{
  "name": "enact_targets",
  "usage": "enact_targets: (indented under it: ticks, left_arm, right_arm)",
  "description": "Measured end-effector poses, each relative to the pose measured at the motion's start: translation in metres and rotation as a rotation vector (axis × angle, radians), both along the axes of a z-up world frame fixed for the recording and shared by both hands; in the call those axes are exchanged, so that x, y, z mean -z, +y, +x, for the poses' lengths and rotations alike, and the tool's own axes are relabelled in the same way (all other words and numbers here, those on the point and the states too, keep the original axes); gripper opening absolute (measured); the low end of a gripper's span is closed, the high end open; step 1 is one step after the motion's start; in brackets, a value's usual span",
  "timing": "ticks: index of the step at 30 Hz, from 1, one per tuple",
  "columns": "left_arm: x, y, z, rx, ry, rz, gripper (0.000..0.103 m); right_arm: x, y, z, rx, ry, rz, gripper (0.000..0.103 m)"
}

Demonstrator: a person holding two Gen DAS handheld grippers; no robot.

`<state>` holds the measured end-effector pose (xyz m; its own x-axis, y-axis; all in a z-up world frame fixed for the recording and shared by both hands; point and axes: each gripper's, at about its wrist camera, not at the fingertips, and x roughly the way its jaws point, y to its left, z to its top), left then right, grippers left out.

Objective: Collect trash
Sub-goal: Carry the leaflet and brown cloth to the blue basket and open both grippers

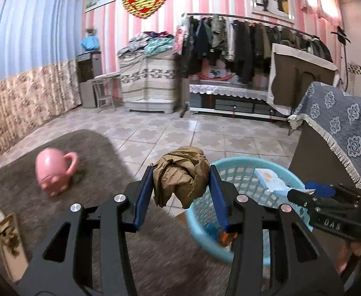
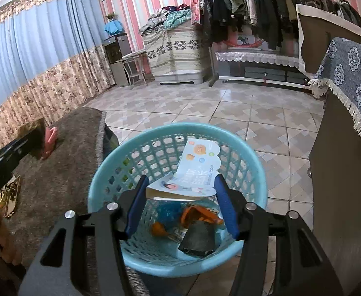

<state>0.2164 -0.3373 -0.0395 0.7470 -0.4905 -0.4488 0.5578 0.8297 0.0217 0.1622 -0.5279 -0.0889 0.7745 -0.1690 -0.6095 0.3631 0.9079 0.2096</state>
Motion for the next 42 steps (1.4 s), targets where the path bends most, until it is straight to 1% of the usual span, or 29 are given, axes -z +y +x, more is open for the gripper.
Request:
enact_targets:
  ticks: [5, 10, 13, 15, 16, 17, 19, 21, 23, 26, 29, 30, 32, 37, 40, 42]
  left_arm:
    - [0.012, -0.036, 0.007, 0.059, 0.007, 0.008, 0.043]
    - [0.026, -0.061, 0.018, 0.09, 0.033, 0.014, 0.044]
    - [0.032, -0.072, 0.022, 0.099, 0.032, 0.025, 0.045]
    - [0.035, -0.076, 0.024, 0.093, 0.032, 0.031, 0.048]
    - [0.037, -0.076, 0.026, 0.09, 0.036, 0.037, 0.056]
    - [0.037, -0.076, 0.027, 0.086, 0.037, 0.04, 0.065]
    - [0.038, -0.073, 0.029, 0.071, 0.035, 0.042, 0.075]
    - [0.036, -0.069, 0.032, 0.056, 0.027, 0.042, 0.079]
    - [0.032, -0.064, 0.035, 0.031, 0.014, 0.038, 0.086]
    - [0.025, -0.048, 0.04, -0.023, -0.015, 0.031, 0.093]
    - [0.019, -0.031, 0.043, -0.065, -0.031, 0.031, 0.095]
    - [0.017, -0.025, 0.044, -0.079, -0.035, 0.026, 0.096]
    - [0.014, -0.013, 0.043, -0.103, -0.038, 0.011, 0.097]
    - [0.007, 0.013, 0.041, -0.143, -0.039, -0.01, 0.097]
    - [0.003, 0.031, 0.038, -0.165, -0.039, -0.018, 0.097]
    - [-0.001, 0.043, 0.033, -0.185, -0.053, -0.023, 0.097]
  right_arm:
    - [0.003, -0.012, -0.003, 0.022, 0.003, 0.011, 0.054]
    - [0.006, -0.014, -0.004, 0.024, 0.014, 0.017, 0.054]
    - [0.008, -0.016, -0.004, 0.022, 0.014, 0.029, 0.054]
    - [0.01, -0.016, -0.002, 0.018, 0.019, 0.026, 0.054]
    - [0.009, -0.015, -0.001, 0.017, 0.022, 0.024, 0.054]
    - [0.01, -0.015, 0.0, 0.015, 0.024, 0.023, 0.054]
    - [0.01, -0.013, 0.001, 0.014, 0.026, 0.022, 0.054]
    - [0.009, -0.014, 0.002, 0.012, 0.025, 0.022, 0.054]
    - [0.009, -0.012, 0.005, 0.005, 0.028, 0.016, 0.055]
    - [0.008, -0.006, 0.012, -0.006, 0.034, 0.006, 0.055]
    - [0.007, 0.0, 0.019, -0.007, 0.029, 0.007, 0.056]
    - [0.006, 0.002, 0.021, -0.001, 0.025, 0.002, 0.058]
    - [0.005, 0.005, 0.024, 0.007, 0.011, 0.003, 0.077]
    - [0.001, 0.018, 0.03, 0.002, 0.013, -0.04, 0.087]
    - [-0.003, 0.024, 0.031, 0.009, 0.012, -0.079, 0.087]
    - [-0.007, 0.03, 0.03, 0.005, 0.001, -0.093, 0.088]
